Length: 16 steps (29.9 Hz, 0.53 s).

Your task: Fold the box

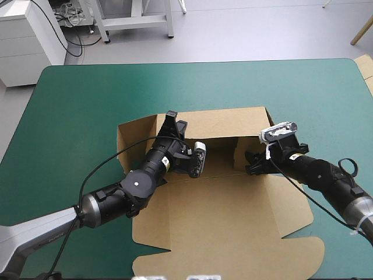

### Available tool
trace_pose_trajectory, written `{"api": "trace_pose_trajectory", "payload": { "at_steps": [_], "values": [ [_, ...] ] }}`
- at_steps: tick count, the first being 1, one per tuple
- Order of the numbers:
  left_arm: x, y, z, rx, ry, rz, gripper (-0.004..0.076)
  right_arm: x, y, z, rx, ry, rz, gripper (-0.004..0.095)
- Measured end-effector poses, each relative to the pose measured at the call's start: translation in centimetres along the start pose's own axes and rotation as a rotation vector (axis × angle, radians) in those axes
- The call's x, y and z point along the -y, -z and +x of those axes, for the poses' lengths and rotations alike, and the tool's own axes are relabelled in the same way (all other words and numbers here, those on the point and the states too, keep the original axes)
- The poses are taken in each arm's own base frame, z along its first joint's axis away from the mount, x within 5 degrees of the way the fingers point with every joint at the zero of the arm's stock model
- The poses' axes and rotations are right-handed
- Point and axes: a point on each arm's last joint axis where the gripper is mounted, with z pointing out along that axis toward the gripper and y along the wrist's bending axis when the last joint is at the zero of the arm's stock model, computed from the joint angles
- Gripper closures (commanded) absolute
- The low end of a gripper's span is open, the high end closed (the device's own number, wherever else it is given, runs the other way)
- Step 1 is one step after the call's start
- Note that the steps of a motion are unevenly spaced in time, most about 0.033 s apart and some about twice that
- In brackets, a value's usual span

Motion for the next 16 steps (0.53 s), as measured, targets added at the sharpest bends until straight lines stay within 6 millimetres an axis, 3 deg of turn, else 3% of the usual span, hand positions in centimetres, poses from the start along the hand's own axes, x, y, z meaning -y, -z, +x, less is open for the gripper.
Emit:
{"api": "trace_pose_trajectory", "payload": {
  "at_steps": [4, 11, 14, 16],
  "values": [
    [-0.01, -0.01, 0.03, -0.002, 0.000, 0.000, 0.0731, 0.00, -0.01, -0.31, 0.032, 0.015, 0.024, 0.0919],
    [-0.02, -0.07, 0.21, -0.008, 0.005, 0.001, 0.0708, 0.18, -0.03, -0.34, 0.048, 0.008, 0.043, 0.0928],
    [-0.01, -0.08, 0.21, -0.007, 0.003, 0.001, 0.0633, 0.19, -0.03, -0.34, 0.049, 0.006, 0.044, 0.0928],
    [0.01, -0.08, 0.14, 0.000, 0.003, 0.004, 0.0540, 0.19, -0.03, -0.35, 0.050, 0.006, 0.045, 0.0928]
  ]
}}
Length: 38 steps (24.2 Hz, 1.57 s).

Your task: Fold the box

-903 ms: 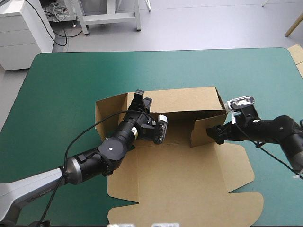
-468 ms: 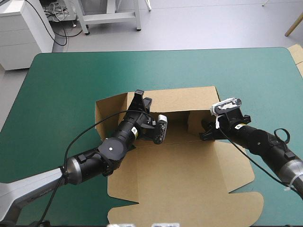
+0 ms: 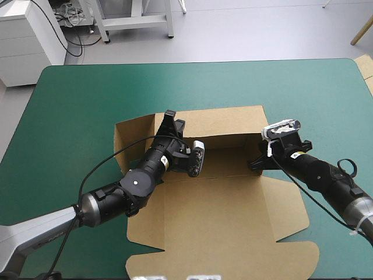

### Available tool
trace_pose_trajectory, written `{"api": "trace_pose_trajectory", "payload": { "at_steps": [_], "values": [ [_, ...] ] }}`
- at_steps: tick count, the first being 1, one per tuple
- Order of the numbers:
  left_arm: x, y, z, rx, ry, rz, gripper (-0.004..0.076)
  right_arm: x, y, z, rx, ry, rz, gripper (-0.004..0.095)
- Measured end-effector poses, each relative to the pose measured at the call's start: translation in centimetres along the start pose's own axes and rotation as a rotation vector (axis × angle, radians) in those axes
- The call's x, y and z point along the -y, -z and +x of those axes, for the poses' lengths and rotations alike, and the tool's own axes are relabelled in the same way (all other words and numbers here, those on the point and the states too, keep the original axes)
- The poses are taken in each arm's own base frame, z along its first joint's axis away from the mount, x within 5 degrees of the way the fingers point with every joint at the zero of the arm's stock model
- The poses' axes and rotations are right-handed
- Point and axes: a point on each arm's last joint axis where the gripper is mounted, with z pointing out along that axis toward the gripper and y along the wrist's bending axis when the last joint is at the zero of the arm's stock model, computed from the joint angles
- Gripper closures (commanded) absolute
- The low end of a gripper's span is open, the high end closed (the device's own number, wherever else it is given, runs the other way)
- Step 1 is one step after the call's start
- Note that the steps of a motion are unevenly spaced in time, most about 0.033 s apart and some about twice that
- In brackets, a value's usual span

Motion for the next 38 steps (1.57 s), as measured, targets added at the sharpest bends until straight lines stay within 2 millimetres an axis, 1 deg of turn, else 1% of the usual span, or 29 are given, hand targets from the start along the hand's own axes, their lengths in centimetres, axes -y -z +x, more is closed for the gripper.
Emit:
{"api": "trace_pose_trajectory", "payload": {
  "at_steps": [2, 5, 6, 13, 16, 19, 21, 22, 23, 24, 25, 26, 27, 28, 29, 30, 33, 34, 36, 38],
  "values": [
    [0.1, 0.0, -0.2, 0.029, 0.002, 0.011, 0.0428, 0.0, 0.0, 0.0, 0.000, 0.000, 0.001, 0.0928],
    [0.3, 0.0, -0.7, 0.077, 0.002, 0.029, 0.0326, 0.0, 0.0, 0.0, 0.005, 0.001, 0.004, 0.0927],
    [0.4, 0.0, -0.8, 0.090, 0.001, 0.034, 0.0313, 0.0, 0.0, -0.1, 0.008, 0.005, 0.007, 0.0928],
    [0.6, 0.0, -1.4, 0.122, -0.006, 0.047, 0.0310, 0.3, -0.1, -0.5, 0.056, 0.031, 0.050, 0.0928],
    [0.8, 0.5, -2.4, 0.139, -0.020, 0.041, 0.0310, 0.6, -0.5, -0.6, 0.073, 0.018, 0.077, 0.0928],
    [0.9, 1.1, -3.5, 0.158, -0.035, 0.033, 0.0310, 1.0, -1.4, -1.1, 0.086, 0.015, 0.103, 0.0928],
    [1.0, 1.4, -4.2, 0.175, -0.043, 0.031, 0.0310, 1.3, -2.2, -2.2, 0.102, 0.020, 0.112, 0.0928],
    [1.1, 1.7, -4.6, 0.190, -0.053, 0.031, 0.0310, 1.5, -3.1, -3.3, 0.114, 0.024, 0.117, 0.0928],
    [1.1, 1.8, -4.8, 0.198, -0.055, 0.032, 0.0310, 1.7, -3.7, -3.9, 0.120, 0.025, 0.120, 0.0928],
    [1.2, 1.8, -4.9, 0.202, -0.059, 0.032, 0.0310, 1.9, -4.8, -4.9, 0.133, 0.026, 0.126, 0.0928],
    [1.2, 1.8, -4.9, 0.201, -0.059, 0.032, 0.0319, 2.0, -5.4, -5.4, 0.135, 0.026, 0.126, 0.0928],
    [1.2, 1.8, -4.9, 0.201, -0.060, 0.032, 0.0338, 2.3, -6.5, -6.1, 0.142, 0.027, 0.135, 0.0928],
    [1.2, 1.8, -4.9, 0.201, -0.060, 0.032, 0.0407, 2.4, -7.0, -6.3, 0.144, 0.027, 0.136, 0.0928],
    [1.2, 1.8, -4.9, 0.200, -0.055, 0.034, 0.0497, 2.5, -7.5, -6.7, 0.146, 0.027, 0.136, 0.0928],
    [1.2, 1.8, -4.9, 0.199, -0.047, 0.038, 0.0696, 2.5, -7.8, -6.8, 0.144, 0.027, 0.135, 0.0929],
    [1.3, 1.8, -4.8, 0.190, -0.025, 0.046, 0.0722, 2.5, -8.0, -6.8, 0.142, 0.028, 0.133, 0.0929],
    [1.2, 1.7, -4.0, 0.101, 0.019, 0.042, 0.0722, 2.5, -8.0, -6.8, 0.140, 0.028, 0.132, 0.0929],
    [0.8, 1.7, -3.7, 0.058, 0.072, 0.044, 0.0722, 2.5, -8.0, -6.8, 0.140, 0.028, 0.132, 0.0929],
    [-1.1, 1.5, -3.1, -0.015, 0.234, 0.076, 0.0722, 2.5, -8.0, -6.8, 0.140, 0.028, 0.132, 0.0929],
    [-3.9, 1.2, -1.6, -0.072, 0.408, 0.158, 0.0722, 2.5, -8.0, -6.8, 0.139, 0.028, 0.131, 0.0929]
  ]
}}
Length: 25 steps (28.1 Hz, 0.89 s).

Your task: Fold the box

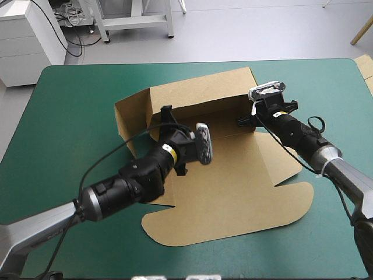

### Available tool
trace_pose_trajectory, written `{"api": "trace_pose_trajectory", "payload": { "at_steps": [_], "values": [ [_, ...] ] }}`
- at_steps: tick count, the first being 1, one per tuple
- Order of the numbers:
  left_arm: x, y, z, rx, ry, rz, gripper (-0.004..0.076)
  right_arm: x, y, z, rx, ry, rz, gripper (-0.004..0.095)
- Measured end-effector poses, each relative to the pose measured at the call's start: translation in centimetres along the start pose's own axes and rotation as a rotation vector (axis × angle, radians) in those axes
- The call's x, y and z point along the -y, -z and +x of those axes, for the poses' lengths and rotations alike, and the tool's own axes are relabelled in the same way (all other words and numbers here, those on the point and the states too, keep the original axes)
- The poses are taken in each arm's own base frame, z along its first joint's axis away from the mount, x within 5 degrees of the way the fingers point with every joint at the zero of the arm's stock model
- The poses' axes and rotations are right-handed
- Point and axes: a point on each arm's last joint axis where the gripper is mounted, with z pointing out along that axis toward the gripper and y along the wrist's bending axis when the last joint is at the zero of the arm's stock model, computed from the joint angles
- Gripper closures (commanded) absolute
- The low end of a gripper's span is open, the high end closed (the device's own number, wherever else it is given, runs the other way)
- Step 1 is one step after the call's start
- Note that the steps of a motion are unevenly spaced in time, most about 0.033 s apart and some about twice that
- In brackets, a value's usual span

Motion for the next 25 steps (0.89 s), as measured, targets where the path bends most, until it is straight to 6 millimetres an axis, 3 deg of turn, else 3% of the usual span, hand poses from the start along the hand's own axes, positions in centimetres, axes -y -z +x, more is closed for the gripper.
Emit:
{"api": "trace_pose_trajectory", "payload": {
  "at_steps": [1, 7, 9, 14, 19, 23, 25],
  "values": [
    [-2.2, 0.2, 0.4, -0.028, 0.083, 0.038, 0.0722, 0.0, 0.0, 0.0, 0.000, 0.000, 0.000, 0.0929],
    [-9.8, 2.1, 4.5, -0.117, 0.417, 0.227, 0.0722, 0.0, 0.0, 0.0, 0.000, 0.000, 0.000, 0.0929],
    [-12.4, 3.0, 6.9, -0.143, 0.569, 0.252, 0.0723, 0.0, 0.0, 0.0, 0.000, 0.000, 0.000, 0.0929],
    [-16.1, 4.3, 14.6, -0.196, 0.996, 0.212, 0.0732, 0.0, 0.0, 0.0, -0.005, 0.000, -0.005, 0.0928],
    [-16.1, 5.5, 21.9, -0.264, 1.342, 0.209, 0.0732, 0.0, 0.0, 0.0, -0.005, 0.000, -0.005, 0.0929],
    [-14.2, 6.3, 26.9, -0.347, 1.544, 0.218, 0.0732, 0.0, 0.0, 0.0, -0.005, -0.020, -0.005, 0.0929],
    [-12.3, 6.3, 29.4, -0.361, 1.692, 0.230, 0.0732, -0.1, 0.0, 0.0, -0.014, -0.054, -0.016, 0.0927]
  ]
}}
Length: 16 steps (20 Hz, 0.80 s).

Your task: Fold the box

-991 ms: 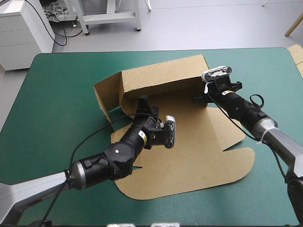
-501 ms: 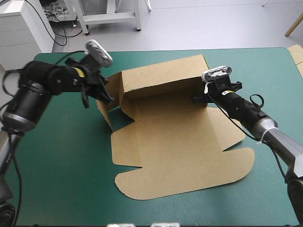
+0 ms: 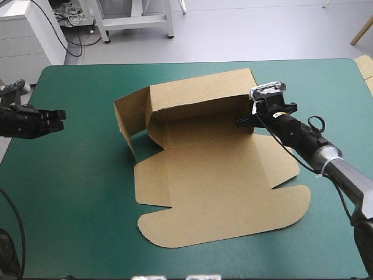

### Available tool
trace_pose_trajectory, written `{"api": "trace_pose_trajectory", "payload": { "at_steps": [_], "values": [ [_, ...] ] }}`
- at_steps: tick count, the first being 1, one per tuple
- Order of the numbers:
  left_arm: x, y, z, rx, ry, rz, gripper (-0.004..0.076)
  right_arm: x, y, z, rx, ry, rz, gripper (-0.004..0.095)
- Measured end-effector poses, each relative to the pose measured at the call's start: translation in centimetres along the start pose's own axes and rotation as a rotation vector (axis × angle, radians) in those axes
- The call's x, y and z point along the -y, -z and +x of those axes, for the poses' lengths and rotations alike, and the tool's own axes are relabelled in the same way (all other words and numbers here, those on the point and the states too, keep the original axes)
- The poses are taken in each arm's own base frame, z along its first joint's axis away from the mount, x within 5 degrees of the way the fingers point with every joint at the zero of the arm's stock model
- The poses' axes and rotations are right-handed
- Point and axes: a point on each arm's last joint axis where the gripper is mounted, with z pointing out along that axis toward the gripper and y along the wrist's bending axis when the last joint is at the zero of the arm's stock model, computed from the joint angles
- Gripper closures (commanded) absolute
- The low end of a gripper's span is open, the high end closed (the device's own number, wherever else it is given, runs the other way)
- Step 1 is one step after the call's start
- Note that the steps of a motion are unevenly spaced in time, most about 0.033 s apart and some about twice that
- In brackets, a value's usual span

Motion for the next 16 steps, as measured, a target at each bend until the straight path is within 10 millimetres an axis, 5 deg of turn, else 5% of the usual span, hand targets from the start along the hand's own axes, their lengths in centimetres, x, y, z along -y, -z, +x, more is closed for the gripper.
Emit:
{"api": "trace_pose_trajectory", "payload": {
  "at_steps": [4, 8, 11, 16],
  "values": [
    [-2.1, -1.9, 1.8, 0.009, 0.159, 0.040, 0.0732, -0.3, 0.3, -1.5, -0.067, -0.095, -0.099, 0.0922],
    [-2.4, -2.4, 1.9, 0.034, 0.193, 0.041, 0.0732, 1.3, 2.8, -7.3, -0.161, -0.179, -0.096, 0.0922],
    [-2.2, -2.4, 1.8, 0.052, 0.209, 0.063, 0.0732, 1.6, 5.1, -9.6, -0.279, -0.195, -0.067, 0.0922],
    [-2.1, -2.3, 1.5, 0.075, 0.241, 0.080, 0.0732, 1.3, 7.4, -9.6, -0.516, -0.242, -0.078, 0.0922]
  ]
}}
